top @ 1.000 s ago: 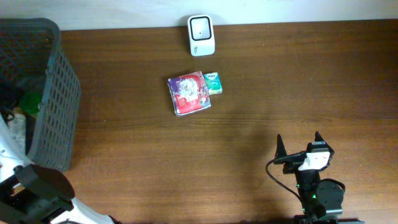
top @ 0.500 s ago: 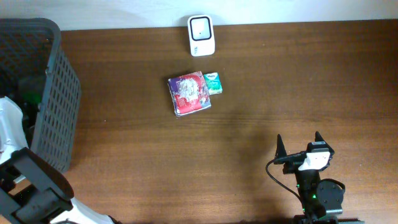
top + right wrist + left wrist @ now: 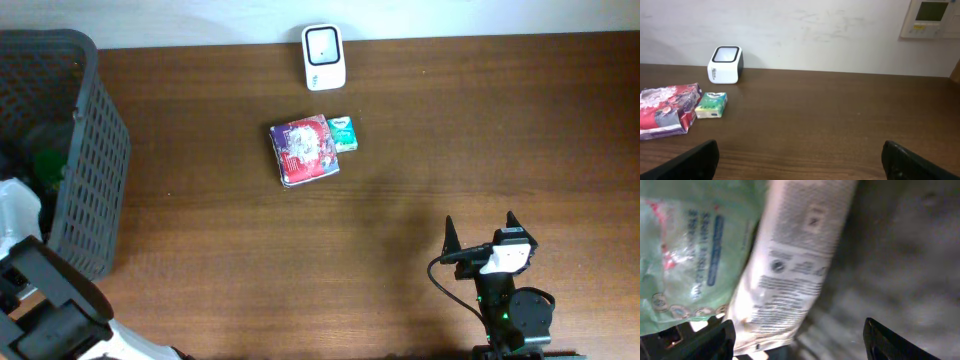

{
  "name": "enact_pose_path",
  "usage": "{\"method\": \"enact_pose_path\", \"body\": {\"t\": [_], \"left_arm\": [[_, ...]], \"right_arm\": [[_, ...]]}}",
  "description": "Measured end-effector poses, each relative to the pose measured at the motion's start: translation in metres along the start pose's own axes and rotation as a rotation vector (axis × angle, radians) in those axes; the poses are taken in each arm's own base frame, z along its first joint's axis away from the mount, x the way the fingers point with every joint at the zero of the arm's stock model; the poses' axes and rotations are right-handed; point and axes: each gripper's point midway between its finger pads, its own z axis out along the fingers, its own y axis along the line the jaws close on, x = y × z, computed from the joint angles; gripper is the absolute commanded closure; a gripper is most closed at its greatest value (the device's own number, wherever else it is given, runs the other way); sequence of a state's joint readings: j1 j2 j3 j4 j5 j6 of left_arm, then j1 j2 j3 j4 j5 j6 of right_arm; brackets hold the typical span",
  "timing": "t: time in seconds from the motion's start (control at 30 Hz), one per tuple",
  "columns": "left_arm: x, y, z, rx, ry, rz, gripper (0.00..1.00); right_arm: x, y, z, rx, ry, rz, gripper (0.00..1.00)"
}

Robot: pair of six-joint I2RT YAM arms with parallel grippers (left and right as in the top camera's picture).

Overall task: Scan the item barcode
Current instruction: 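Reach into the basket and grasp the white tube with the left gripper, then carry the white tube out and lay it left of the snack bag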

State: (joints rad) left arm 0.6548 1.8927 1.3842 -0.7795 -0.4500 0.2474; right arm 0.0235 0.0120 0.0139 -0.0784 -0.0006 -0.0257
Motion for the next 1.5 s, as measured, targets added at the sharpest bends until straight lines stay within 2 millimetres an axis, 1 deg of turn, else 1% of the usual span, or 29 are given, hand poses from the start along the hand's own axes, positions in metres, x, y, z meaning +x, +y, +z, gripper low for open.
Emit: {"method": "enact_pose_path", "body": {"t": [0.07, 0.1, 0.2, 0.27, 0.33, 0.37, 0.4, 0.43, 0.5, 0.53, 0.6, 0.7, 0.77, 0.8, 0.87, 0.9, 0.93, 1.0, 1.03, 1.07, 1.13, 1.2, 1.23, 1.3, 1.33, 1.4, 1.47, 1.5], "left_arm": [[0.003, 0.009, 0.004, -0.006, 0.006, -0.005, 0.19], [0.003, 0.01, 0.004, -0.005, 0.006, 0.002, 0.18], [0.0, 0.005, 0.007, 0.017, -0.005, 0.039, 0.18], [-0.002, 0.002, 0.013, 0.019, -0.004, 0.065, 0.2], [-0.005, 0.0, 0.02, 0.013, -0.008, 0.075, 0.3], [-0.006, -0.001, 0.023, 0.012, -0.005, 0.078, 0.44], [-0.004, -0.003, 0.03, 0.008, 0.012, 0.091, 0.65], [-0.001, -0.004, 0.035, 0.001, 0.029, 0.102, 0.8], [-0.001, -0.005, 0.037, 0.002, 0.03, 0.106, 0.92], [-0.002, -0.003, 0.036, -0.012, 0.029, 0.11, 1.0], [-0.004, 0.001, 0.034, -0.022, 0.027, 0.104, 1.0], [-0.005, 0.001, 0.032, -0.026, 0.026, 0.062, 1.0], [-0.005, -0.002, 0.027, -0.015, 0.022, 0.033, 1.0], [-0.007, -0.006, 0.021, 0.005, 0.009, 0.019, 1.0], [-0.019, -0.013, -0.003, 0.047, -0.062, -0.022, 1.0], [-0.027, -0.014, -0.022, 0.073, -0.12, -0.046, 1.0], [-0.038, -0.01, -0.051, 0.103, -0.209, -0.083, 1.0], [-0.054, 0.0, -0.09, 0.148, -0.343, -0.132, 1.0], [-0.061, 0.006, -0.115, 0.175, -0.425, -0.161, 1.0], [-0.065, 0.014, -0.145, 0.202, -0.516, -0.202, 1.0], [-0.069, 0.023, -0.182, 0.248, -0.619, -0.274, 1.0], [-0.069, 0.029, -0.225, 0.348, -0.734, -0.367, 1.0], [-0.066, 0.029, -0.251, 0.419, -0.798, -0.406, 1.0], [-0.053, 0.03, -0.313, 0.599, -0.928, -0.489, 1.0], [-0.048, 0.03, -0.329, 0.651, -0.954, -0.513, 1.0], [-0.037, 0.018, -0.36, 0.823, -0.975, -0.538, 1.0], [-0.027, -0.011, -0.388, 1.01, -0.957, -0.474, 1.0], [-0.023, -0.03, -0.399, 1.087, -0.94, -0.415, 1.0]], "right_arm": [[0.0, 0.0, 0.0, 0.0, 0.0, 0.0, 0.01], [0.0, 0.0, 0.0, 0.0, 0.0, -0.001, 0.01], [0.0, 0.0, 0.0, 0.0, 0.0, 0.0, 0.01], [0.0, 0.0, 0.0, 0.0, 0.0, 0.0, 0.01], [0.0, 0.0, 0.0, 0.0, 0.0, 0.0, 0.01], [0.0, 0.0, 0.0, 0.0, 0.0, 0.0, 0.01], [0.0, 0.0, 0.0, 0.0, 0.0, 0.0, 0.01], [0.0, 0.0, 0.0, 0.0, 0.0, 0.0, 0.01], [0.0, 0.0, 0.0, 0.0, 0.0, 0.0, 0.01], [0.0, 0.0, 0.0, 0.0, 0.0, -0.001, 0.01], [0.0, 0.0, 0.0, 0.0, 0.0, 0.0, 0.01], [0.0, 0.0, 0.0, 0.0, 0.0, 0.0, 0.01], [0.0, 0.0, 0.0, 0.0, 0.0, 0.0, 0.01], [0.0, 0.0, 0.0, 0.0, 0.0, 0.0, 0.01], [0.0, 0.0, 0.0, 0.0, 0.0, 0.0, 0.01], [0.0, 0.0, 0.0, 0.0, 0.0, 0.0, 0.01], [0.0, 0.0, 0.0, 0.0, 0.0, 0.0, 0.02], [0.0, 0.0, 0.0, 0.0, 0.0, -0.001, 0.01], [0.0, 0.0, 0.0, 0.0, 0.0, 0.0, 0.01], [0.0, 0.0, 0.0, 0.0, 0.0, 0.0, 0.01], [0.0, 0.0, 0.0, 0.0, 0.0, 0.0, 0.01], [0.0, 0.0, 0.0, 0.0, 0.0, 0.0, 0.01], [0.0, 0.0, 0.0, 0.0, 0.0, 0.0, 0.01], [0.0, 0.0, 0.0, 0.0, 0.0, 0.0, 0.01], [0.0, 0.0, 0.0, 0.0, 0.0, 0.0, 0.01], [0.0, 0.0, 0.0, 0.0, 0.0, 0.0, 0.01], [0.0, 0.0, 0.0, 0.0, 0.0, 0.0, 0.02], [0.0, 0.0, 0.0, 0.0, 0.0, 0.0, 0.01]]}}
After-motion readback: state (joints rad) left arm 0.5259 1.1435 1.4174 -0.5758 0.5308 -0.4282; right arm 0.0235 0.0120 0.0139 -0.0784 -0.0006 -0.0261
